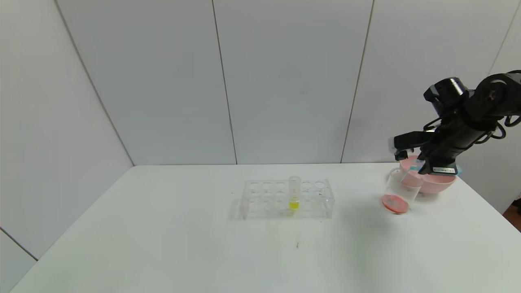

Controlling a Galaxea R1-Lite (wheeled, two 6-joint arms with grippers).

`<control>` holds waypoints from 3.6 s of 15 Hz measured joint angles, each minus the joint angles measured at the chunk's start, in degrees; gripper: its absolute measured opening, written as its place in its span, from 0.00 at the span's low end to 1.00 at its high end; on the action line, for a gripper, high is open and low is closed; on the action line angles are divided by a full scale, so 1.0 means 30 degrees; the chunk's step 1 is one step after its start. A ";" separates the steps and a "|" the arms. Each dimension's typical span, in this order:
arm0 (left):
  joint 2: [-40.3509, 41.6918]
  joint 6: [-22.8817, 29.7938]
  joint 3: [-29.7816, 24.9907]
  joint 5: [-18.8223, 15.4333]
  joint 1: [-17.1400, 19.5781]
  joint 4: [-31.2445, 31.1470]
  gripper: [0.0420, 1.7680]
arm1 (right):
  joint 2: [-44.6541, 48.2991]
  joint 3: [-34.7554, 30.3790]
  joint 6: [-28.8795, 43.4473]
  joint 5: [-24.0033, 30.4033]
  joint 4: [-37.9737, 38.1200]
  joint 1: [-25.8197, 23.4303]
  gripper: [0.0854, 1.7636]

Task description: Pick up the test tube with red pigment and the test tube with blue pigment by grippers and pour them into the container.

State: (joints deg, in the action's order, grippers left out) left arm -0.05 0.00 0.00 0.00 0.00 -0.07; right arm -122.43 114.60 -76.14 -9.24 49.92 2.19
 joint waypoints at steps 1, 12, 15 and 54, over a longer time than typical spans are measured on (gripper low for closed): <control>0.0000 0.0000 0.0000 0.0000 0.0000 0.0000 1.00 | 0.0000 0.0000 -0.0093 -0.0195 0.0037 0.0114 0.24; 0.0000 0.0000 0.0000 0.0000 0.0000 0.0000 1.00 | 0.0024 0.0000 -0.2044 -0.3686 0.0439 0.0894 0.24; 0.0000 0.0000 0.0000 0.0000 0.0000 0.0000 1.00 | 0.0081 0.0000 -0.2328 -0.4226 0.0475 0.1077 0.24; 0.0000 0.0000 0.0000 0.0000 0.0000 -0.0008 1.00 | 0.7282 -2.0785 2.6116 1.2256 -3.2667 -0.4523 0.24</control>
State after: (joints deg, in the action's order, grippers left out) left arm -0.05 0.00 0.00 0.00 0.00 -0.10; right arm -100.58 52.25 2.21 27.53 -48.08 -11.37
